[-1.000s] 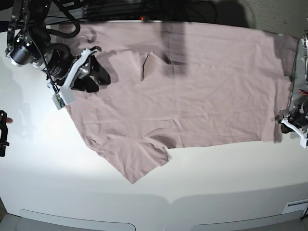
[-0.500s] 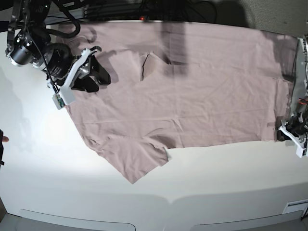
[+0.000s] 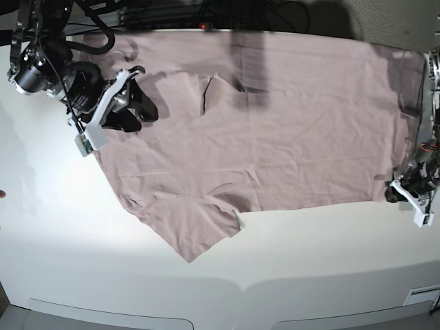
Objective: Fold the T-shirt properly
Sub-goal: 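Release and move both grippers to the shirt's hem corners, then grasp the hem corners with both grippers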
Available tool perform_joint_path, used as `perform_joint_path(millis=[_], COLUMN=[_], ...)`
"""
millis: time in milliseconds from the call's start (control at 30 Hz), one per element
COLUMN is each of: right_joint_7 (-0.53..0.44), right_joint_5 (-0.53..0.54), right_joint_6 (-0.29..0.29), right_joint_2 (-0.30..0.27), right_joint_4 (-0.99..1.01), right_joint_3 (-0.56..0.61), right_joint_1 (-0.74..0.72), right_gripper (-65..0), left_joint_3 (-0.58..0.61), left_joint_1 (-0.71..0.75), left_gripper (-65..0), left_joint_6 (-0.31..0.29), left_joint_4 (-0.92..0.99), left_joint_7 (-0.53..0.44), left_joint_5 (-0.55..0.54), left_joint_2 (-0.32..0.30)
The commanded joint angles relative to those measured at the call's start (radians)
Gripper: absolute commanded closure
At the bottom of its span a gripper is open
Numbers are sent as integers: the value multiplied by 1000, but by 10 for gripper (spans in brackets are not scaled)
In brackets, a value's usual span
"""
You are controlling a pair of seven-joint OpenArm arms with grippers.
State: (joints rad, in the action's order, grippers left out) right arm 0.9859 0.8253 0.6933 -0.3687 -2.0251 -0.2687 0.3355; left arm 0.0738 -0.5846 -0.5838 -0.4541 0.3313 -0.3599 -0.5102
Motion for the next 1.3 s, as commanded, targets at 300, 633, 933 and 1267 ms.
perform_joint_path(millis=[300, 633, 933, 1267], right_joint_7=[-9, -10, -87, -73], right_joint_5=[24, 24, -83, -225], right_joint_6=[5, 5, 5, -65], right_joint_2=[-10, -10, -3, 50], right_joint_4=[-17, -17, -16, 219], right_joint_3=[-7, -7, -7, -6], right_joint_1=[-6, -6, -61, -337], right_gripper=[-255, -254, -254, -255], left_joint_3=[-2, -2, -2, -2], left_joint_1=[-14, 27, 30, 30], left_gripper=[-205, 0, 0, 0], left_joint_6=[-21, -8, -8, -8], left_joint_4=[-15, -16, -18, -19], left_joint_7=[5, -74, -128, -148], left_joint_5=[63, 109, 76, 63], left_joint_2=[6, -1, -31, -30])
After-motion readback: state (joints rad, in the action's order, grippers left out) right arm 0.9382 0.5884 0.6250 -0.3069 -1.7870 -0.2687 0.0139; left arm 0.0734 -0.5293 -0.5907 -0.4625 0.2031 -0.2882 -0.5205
